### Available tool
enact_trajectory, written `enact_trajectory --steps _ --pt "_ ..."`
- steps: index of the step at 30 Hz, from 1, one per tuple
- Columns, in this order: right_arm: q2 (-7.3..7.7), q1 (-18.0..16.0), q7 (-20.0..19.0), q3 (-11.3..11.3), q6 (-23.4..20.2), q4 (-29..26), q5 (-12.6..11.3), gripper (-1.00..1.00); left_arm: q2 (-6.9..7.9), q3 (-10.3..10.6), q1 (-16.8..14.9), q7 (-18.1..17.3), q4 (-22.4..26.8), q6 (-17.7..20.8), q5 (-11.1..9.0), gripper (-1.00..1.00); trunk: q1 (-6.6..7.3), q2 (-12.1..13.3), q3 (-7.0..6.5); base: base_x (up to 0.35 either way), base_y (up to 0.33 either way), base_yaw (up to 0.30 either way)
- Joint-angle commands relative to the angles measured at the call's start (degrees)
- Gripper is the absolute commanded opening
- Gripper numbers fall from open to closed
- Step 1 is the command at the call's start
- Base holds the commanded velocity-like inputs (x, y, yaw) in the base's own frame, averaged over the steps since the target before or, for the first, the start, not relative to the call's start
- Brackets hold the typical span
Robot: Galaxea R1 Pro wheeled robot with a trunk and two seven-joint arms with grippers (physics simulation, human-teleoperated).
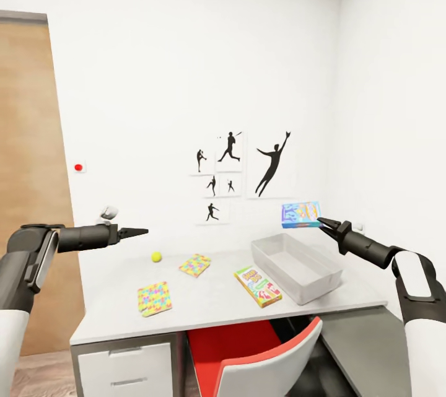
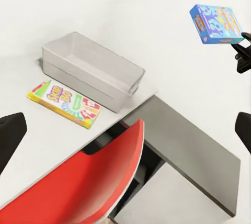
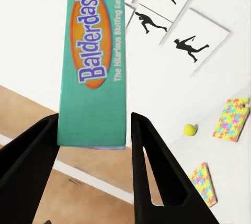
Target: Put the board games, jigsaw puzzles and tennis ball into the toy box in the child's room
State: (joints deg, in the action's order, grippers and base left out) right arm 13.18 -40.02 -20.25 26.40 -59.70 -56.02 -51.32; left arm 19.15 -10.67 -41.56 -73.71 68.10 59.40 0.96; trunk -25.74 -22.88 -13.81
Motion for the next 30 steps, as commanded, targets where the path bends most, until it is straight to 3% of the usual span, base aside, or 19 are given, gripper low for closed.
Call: enact_trajectory --steps 1,8,20,27,30 --pt "-0.02 -0.06 -0.58 0.15 -0.3 0.1 0.08 -1.0 0.01 -0.02 -0.01 -0.3 0.01 0.59 0.16 1.0 -0.04 -0.04 -0.03 0.199 0.139 -0.246" --pt "-0.07 -0.06 -0.58 0.15 -0.3 0.21 0.08 -1.0 0.09 0.03 -0.01 -0.37 0.01 0.58 0.16 1.0 -0.04 -0.04 -0.42 0.16 0.062 -0.246" --pt "-0.08 -0.06 -0.58 0.02 -0.3 0.59 0.08 -1.0 0.26 -0.05 -0.01 -0.39 0.01 0.54 0.35 1.0 -0.04 -0.04 -1.08 0.019 0.002 -0.245" --pt "-0.08 -0.1 -0.51 -0.56 -0.3 1.7 0.26 -1.0 0.19 -0.05 -0.01 -0.4 0.01 0.54 0.35 1.0 -0.04 -0.04 -1.22 0.109 0.0 -0.079" --pt "-0.09 -0.14 -0.5 -2.53 -0.3 2.55 0.37 -1.0 0.26 -0.05 -0.01 -0.46 0.01 0.54 0.29 1.0 -0.04 -0.04 -1.15 0.026 0.0 0.015"
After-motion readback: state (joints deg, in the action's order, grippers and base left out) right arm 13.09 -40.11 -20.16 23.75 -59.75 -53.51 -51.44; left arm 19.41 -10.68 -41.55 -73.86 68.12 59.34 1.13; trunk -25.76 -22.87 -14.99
